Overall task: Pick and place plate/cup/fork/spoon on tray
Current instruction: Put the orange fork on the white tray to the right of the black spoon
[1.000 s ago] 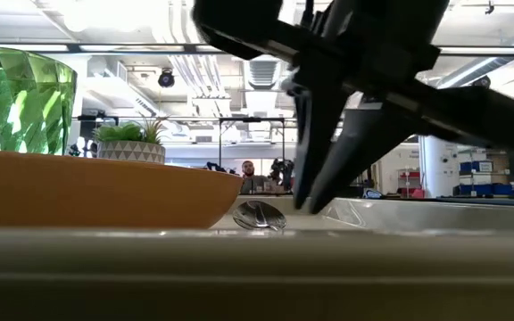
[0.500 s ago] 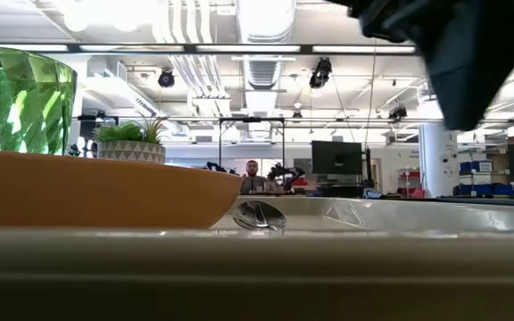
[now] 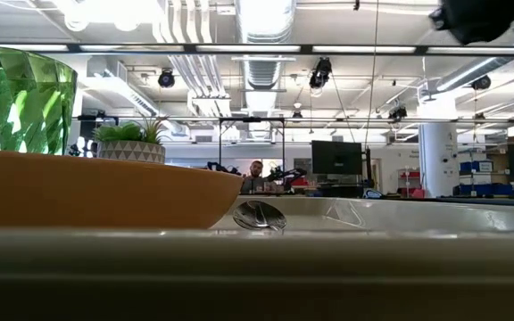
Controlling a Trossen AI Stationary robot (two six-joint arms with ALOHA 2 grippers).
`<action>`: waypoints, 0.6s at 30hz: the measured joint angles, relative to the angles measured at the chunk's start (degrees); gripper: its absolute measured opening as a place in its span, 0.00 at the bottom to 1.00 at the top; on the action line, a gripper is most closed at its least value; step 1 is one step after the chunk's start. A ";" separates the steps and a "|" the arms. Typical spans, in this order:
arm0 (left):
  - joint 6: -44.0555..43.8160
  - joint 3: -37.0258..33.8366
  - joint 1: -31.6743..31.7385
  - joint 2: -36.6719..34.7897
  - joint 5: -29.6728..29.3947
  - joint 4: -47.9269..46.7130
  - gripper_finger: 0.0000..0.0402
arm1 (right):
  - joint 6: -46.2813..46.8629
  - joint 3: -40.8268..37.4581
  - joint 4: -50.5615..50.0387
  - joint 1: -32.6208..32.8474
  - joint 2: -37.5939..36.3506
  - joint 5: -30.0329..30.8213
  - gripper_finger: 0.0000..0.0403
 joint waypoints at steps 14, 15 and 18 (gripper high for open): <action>-0.11 0.00 -0.01 0.07 0.00 0.00 0.12 | 23.74 -4.92 4.38 10.56 -5.88 9.81 0.31; -0.11 0.00 -0.02 0.07 0.00 0.00 0.12 | 24.27 -5.62 5.32 10.73 -6.62 11.26 0.31; -0.21 0.00 -0.02 0.09 0.00 0.03 0.12 | 23.98 -8.36 6.38 10.70 -8.31 11.63 0.31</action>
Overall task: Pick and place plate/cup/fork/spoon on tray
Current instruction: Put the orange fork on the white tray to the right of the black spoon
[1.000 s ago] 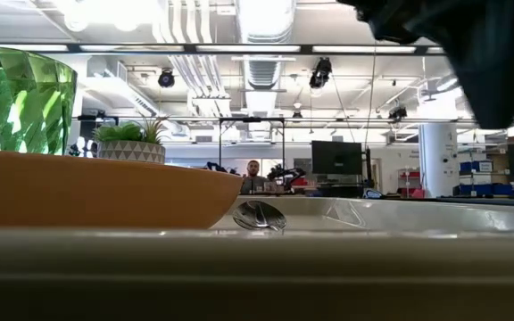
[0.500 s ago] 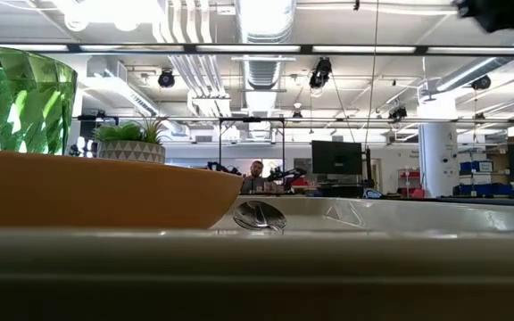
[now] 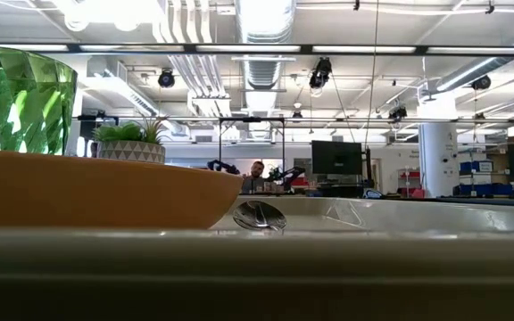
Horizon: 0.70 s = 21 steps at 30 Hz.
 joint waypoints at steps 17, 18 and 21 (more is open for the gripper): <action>-0.09 -0.32 0.01 -0.06 0.01 0.20 0.12 | 1.22 -24.59 22.57 0.61 -11.16 -5.62 0.31; -0.09 -0.36 0.02 -0.04 0.01 0.19 0.12 | 1.22 -25.74 23.72 0.61 -11.50 -5.62 0.31; -0.09 -0.42 0.00 -0.02 0.02 0.20 0.12 | 1.34 -28.64 27.29 0.61 -11.77 -6.07 0.31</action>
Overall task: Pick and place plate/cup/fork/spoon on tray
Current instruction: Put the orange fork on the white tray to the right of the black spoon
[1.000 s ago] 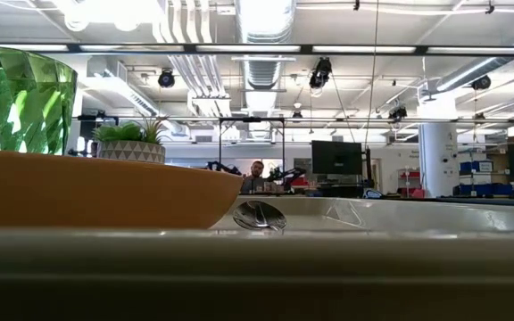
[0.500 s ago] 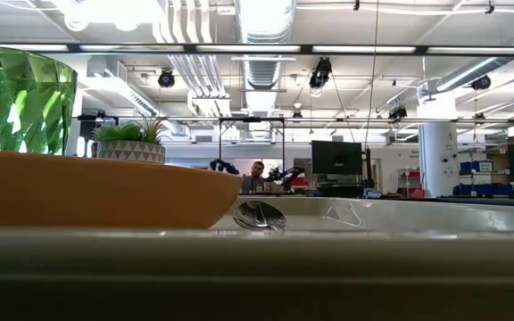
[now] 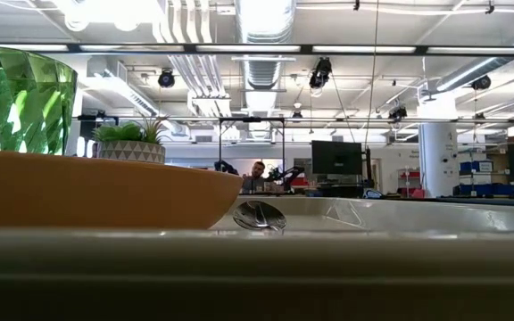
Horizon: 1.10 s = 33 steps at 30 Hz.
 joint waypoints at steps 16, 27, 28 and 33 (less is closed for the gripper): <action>0.00 -0.09 0.02 0.20 -0.02 0.02 0.12 | -0.04 -5.59 6.42 -1.53 -0.04 0.73 0.31; 0.00 -0.09 0.02 0.52 -0.04 0.02 0.12 | -0.19 -5.86 6.73 -2.24 0.75 1.07 0.28; 0.00 -0.09 0.01 0.58 -0.02 0.02 0.12 | -0.20 -5.86 6.89 -2.38 1.15 1.10 0.26; 0.02 -0.09 0.01 0.72 -0.04 0.02 0.12 | -0.40 -5.88 8.56 -2.78 2.59 1.89 0.09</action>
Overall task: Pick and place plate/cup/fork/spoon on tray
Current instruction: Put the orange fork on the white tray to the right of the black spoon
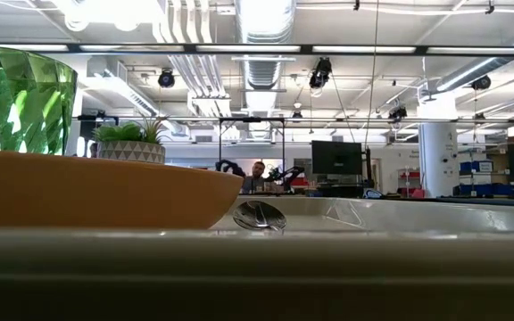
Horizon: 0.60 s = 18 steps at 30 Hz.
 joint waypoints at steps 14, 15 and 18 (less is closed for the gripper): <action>-0.02 -0.02 -0.01 0.20 0.00 0.00 0.12 | -0.12 8.36 -6.44 -0.18 1.27 18.37 0.04; -0.02 -0.02 -0.01 0.20 0.00 0.00 0.12 | -0.78 10.18 -7.04 -0.19 1.18 22.27 0.04; -0.02 -0.02 0.01 0.20 0.00 0.00 0.12 | -4.19 15.06 -8.59 -0.48 1.01 32.57 0.04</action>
